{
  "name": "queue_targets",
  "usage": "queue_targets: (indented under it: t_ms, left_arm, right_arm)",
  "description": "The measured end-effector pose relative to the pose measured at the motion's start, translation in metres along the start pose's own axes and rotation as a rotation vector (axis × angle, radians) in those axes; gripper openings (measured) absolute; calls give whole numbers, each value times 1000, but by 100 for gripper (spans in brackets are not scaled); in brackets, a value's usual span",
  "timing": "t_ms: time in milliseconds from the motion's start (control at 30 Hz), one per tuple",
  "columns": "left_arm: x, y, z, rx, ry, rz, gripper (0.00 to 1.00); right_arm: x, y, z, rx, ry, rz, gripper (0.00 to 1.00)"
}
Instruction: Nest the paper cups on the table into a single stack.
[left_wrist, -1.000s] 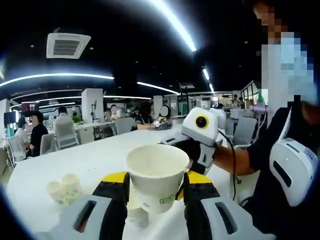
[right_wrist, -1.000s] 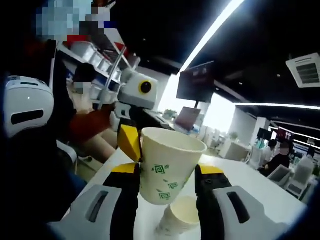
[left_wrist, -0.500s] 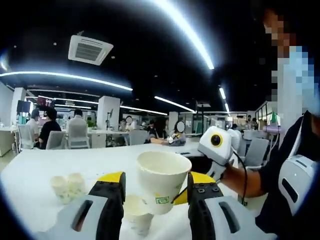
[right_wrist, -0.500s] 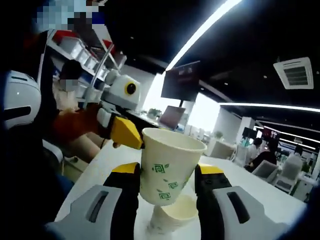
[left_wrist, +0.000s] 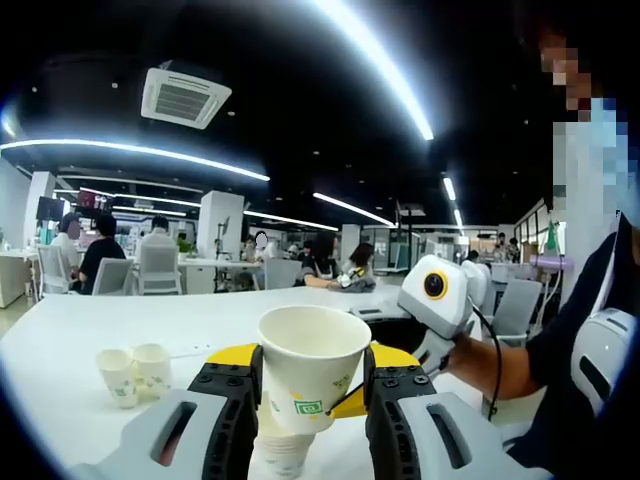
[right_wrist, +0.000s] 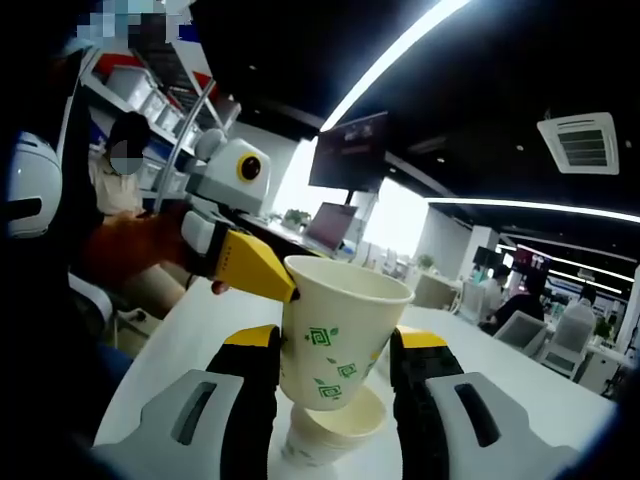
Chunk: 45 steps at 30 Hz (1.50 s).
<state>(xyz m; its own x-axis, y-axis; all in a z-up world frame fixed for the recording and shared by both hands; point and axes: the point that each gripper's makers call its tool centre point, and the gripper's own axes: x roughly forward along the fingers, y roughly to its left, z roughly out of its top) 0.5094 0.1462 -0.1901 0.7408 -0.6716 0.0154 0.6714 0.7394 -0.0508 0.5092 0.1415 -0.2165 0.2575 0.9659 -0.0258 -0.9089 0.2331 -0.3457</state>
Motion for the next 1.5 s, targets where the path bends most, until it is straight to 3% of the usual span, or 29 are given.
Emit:
queue_targets:
  t_ms: [500,767,1500]
  left_arm:
    - [12,11,-8,-5,7,3,42]
    - [19,15,-11,-6,11,0,42]
    - [27,22,-31,2,46,-11,42]
  right_arm:
    - [-9,-10,-8,46,-5,-8,48]
    - [-19,-16,-10,64,-24,-21,41]
    - [-16,-24,-28,79,-10,-35,38]
